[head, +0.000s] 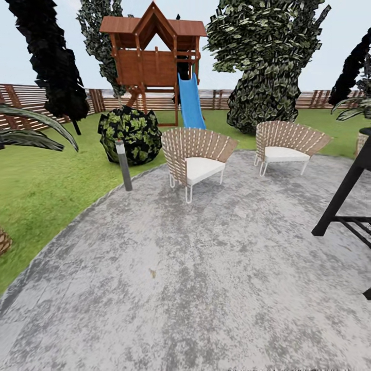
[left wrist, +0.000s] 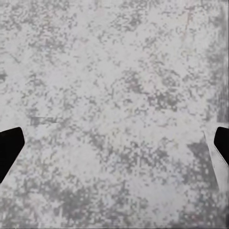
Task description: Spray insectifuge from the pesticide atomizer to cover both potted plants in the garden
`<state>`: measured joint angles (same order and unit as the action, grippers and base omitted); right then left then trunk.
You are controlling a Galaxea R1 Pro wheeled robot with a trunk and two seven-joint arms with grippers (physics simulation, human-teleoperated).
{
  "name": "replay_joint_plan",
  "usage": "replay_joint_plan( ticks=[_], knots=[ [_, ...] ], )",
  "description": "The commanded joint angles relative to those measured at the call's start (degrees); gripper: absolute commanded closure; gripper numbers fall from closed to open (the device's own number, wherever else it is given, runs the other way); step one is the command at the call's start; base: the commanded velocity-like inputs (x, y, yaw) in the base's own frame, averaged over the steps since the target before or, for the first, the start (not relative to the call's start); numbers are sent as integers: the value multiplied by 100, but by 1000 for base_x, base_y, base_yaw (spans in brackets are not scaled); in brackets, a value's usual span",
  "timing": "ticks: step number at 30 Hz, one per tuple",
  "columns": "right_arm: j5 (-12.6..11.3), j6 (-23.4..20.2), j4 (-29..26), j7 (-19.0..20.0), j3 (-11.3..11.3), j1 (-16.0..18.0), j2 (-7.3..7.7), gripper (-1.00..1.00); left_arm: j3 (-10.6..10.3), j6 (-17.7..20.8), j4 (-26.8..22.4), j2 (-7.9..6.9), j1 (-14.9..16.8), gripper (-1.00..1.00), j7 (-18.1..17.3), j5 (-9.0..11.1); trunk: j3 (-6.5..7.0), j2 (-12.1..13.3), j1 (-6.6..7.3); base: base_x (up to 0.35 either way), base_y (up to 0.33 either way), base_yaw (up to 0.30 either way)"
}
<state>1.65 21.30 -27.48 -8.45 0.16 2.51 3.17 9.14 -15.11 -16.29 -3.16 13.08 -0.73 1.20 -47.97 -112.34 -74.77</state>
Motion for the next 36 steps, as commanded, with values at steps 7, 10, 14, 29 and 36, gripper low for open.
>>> replay_joint_plan(
  ticks=[7, 10, 14, 29, 36],
  knots=[
    [20, 15, 6, -21, 2, 4, 0, -100, -21, -26, 3, 0, 2, -100, -7, 12, 0, -82, -43, 1, 1, -263],
    [18, 15, 6, -22, 2, 4, 0, -100, -26, -26, 3, 0, 2, -100, -6, 12, -37, -202, -109, 0, 0, -263],
    [19, 15, 6, -22, 2, 4, 0, -100, -29, -22, 3, 0, 2, -100, -6, 12, -86, -363, -197, 0, 0, -263],
    [19, 15, 6, -23, 2, 4, 0, -100, -35, -21, 3, 0, 2, -100, -6, 12, -277, -964, -526, 0, 0, -265],
    [18, 15, 6, -22, 2, 4, 0, -100, -35, -24, 3, 0, 2, -100, -6, 12, -375, -1245, -680, 0, 0, -279]
  ],
)
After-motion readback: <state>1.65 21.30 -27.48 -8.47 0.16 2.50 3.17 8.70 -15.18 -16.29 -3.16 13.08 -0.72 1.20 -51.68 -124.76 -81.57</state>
